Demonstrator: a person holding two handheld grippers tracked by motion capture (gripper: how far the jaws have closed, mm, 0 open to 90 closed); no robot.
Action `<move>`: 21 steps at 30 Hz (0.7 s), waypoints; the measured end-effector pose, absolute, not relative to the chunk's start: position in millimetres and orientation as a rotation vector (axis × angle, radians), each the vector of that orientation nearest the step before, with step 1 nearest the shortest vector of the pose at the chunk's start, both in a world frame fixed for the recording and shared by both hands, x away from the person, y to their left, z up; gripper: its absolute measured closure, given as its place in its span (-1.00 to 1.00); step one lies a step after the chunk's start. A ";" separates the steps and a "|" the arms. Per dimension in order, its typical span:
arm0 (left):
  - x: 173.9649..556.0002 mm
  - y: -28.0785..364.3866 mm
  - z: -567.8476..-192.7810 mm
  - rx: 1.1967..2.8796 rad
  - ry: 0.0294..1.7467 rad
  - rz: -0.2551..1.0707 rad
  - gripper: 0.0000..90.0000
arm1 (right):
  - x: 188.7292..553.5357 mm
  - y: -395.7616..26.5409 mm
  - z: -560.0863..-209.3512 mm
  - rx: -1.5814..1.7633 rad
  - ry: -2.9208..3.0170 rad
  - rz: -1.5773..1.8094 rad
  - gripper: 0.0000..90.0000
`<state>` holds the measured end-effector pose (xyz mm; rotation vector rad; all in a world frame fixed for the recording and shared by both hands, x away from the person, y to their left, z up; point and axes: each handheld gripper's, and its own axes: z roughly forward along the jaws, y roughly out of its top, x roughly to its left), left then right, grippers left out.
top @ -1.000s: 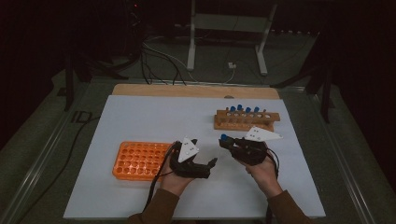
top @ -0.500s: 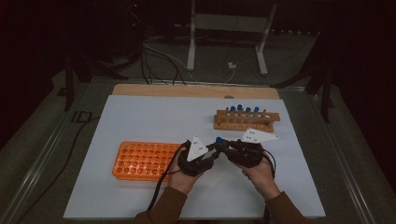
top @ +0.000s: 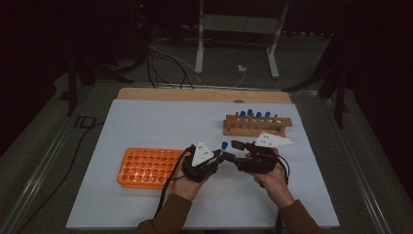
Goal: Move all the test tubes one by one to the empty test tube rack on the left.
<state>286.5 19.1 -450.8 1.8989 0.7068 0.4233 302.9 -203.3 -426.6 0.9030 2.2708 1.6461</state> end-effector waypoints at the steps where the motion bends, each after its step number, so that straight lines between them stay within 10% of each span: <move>1: 287.5 23.6 -450.4 1.891 0.719 0.425 0.72 | 302.4 -204.5 -426.1 0.900 2.256 1.637 -0.24; 11: 290.2 44.5 -450.0 1.866 0.774 0.453 0.72 | 302.3 -214.9 -424.4 0.952 2.174 1.552 -0.93; 21: 295.6 69.2 -451.3 1.832 0.848 0.489 0.72 | 298.7 -231.3 -428.3 0.975 2.149 1.514 -0.97</move>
